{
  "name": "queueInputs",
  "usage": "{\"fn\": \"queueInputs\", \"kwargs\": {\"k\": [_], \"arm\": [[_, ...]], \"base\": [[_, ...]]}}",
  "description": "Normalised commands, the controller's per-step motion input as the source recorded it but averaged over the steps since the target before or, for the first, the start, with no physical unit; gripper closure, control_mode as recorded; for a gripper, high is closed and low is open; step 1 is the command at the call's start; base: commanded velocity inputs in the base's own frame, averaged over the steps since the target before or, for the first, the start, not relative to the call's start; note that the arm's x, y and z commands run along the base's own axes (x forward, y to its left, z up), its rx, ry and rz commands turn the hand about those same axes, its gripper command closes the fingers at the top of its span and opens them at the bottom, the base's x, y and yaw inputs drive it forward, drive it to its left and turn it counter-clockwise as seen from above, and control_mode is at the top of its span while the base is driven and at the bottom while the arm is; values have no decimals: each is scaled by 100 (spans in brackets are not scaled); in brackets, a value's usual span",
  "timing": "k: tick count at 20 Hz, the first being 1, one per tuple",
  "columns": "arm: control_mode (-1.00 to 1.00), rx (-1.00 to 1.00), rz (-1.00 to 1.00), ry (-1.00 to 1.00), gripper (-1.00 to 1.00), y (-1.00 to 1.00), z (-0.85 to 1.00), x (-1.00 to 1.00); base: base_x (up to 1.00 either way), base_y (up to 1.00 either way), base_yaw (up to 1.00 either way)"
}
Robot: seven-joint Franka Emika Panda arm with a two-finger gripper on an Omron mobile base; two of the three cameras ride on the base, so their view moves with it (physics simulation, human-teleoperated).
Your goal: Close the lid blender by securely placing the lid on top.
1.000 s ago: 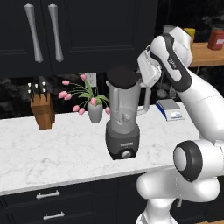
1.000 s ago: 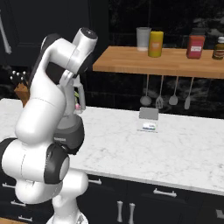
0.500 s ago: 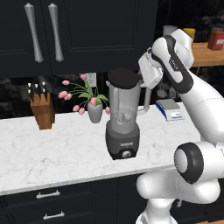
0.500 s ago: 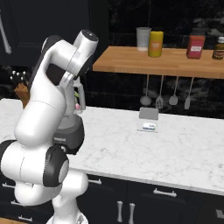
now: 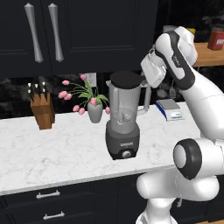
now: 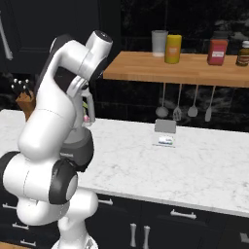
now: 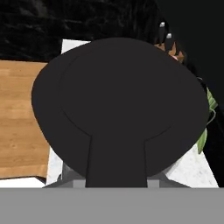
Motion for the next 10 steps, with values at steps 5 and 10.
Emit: {"fn": "queueInputs", "kwargs": {"k": [5, 10], "arm": [[-100, 0, 11, 5, 100, -6, -10, 0], [-100, -2, 18, 8, 100, 5, -41, 0]], "base": [[0, 0, 0], [0, 0, 0]]}}
